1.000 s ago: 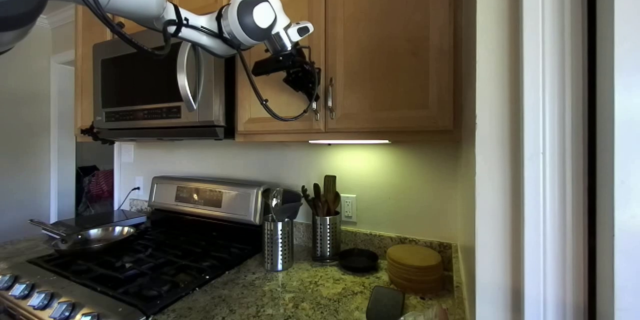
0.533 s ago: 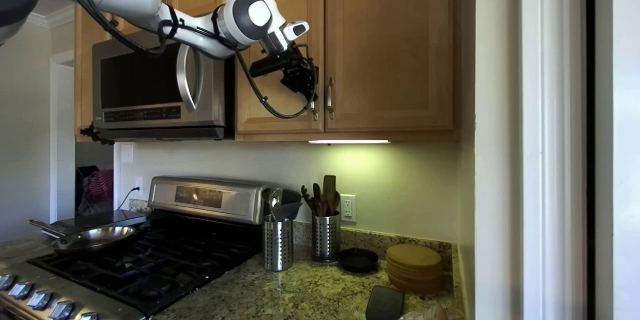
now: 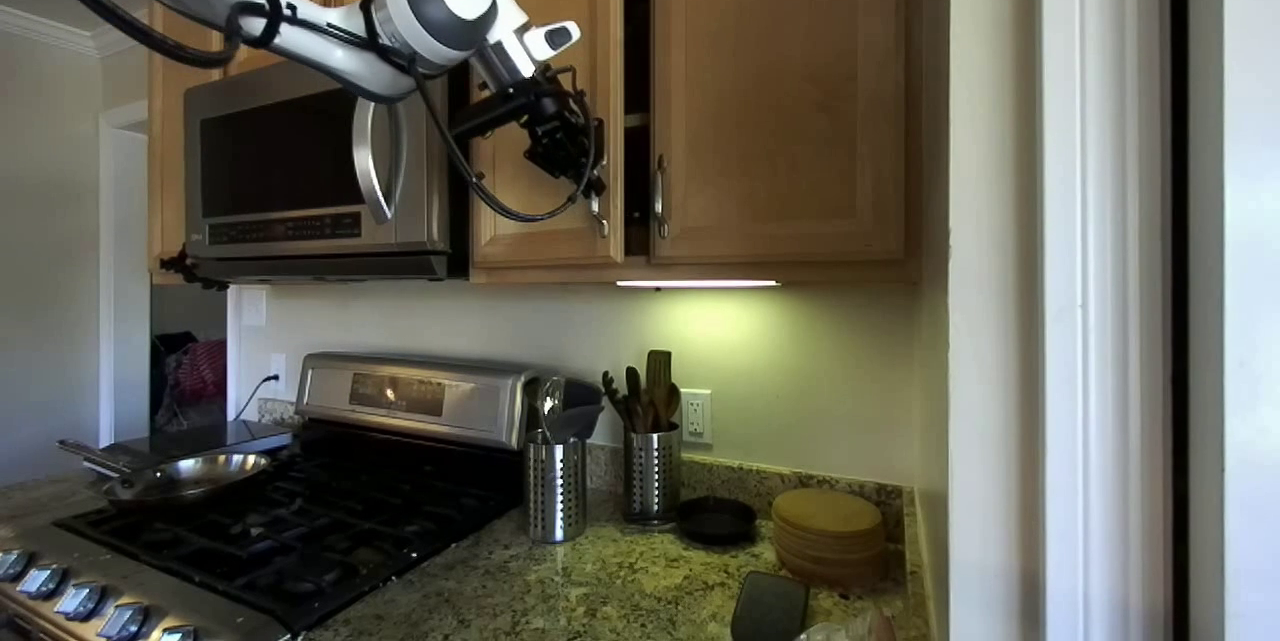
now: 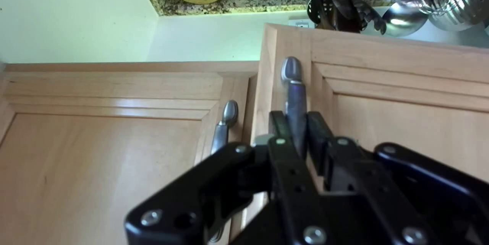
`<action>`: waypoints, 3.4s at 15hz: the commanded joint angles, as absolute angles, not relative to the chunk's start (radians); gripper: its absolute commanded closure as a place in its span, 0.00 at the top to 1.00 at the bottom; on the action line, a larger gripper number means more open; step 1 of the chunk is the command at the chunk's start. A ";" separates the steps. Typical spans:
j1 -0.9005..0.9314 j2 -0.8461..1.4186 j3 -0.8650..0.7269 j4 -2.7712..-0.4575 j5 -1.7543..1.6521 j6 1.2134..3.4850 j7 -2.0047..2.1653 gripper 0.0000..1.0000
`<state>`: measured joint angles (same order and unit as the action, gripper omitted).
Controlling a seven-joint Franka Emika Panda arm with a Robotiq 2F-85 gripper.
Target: Open the left door on the upper cabinet
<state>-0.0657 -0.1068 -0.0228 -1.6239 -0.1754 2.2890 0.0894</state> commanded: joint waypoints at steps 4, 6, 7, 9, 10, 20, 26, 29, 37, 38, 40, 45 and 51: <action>-0.012 -0.349 0.062 -1.831 -0.195 2.162 0.094 0.09; 0.004 -0.402 0.082 -1.853 -0.170 2.096 0.068 0.09; 0.015 -0.427 0.091 -1.862 -0.157 2.061 0.054 0.09; 0.040 -0.469 0.109 -1.868 -0.145 1.992 0.034 0.09; 0.054 -0.485 0.117 -1.865 -0.141 1.954 0.016 0.09; 0.154 -0.555 0.117 -1.881 -0.064 1.767 -0.130 0.50; 0.124 -0.585 0.083 -1.932 0.011 1.624 -0.079 0.88; 0.098 -0.587 0.076 -1.946 -0.013 1.562 -0.050 1.00; -0.014 -0.548 0.071 -1.967 -0.223 1.667 0.060 1.00; -0.024 -0.538 0.066 -1.966 -0.239 1.688 0.071 1.00; -0.040 -0.523 0.055 -1.964 -0.244 1.732 0.103 1.00; -0.059 -0.456 0.044 -1.966 -0.212 1.921 0.221 1.00; -0.044 -0.412 0.028 -1.975 -0.148 2.077 0.243 1.00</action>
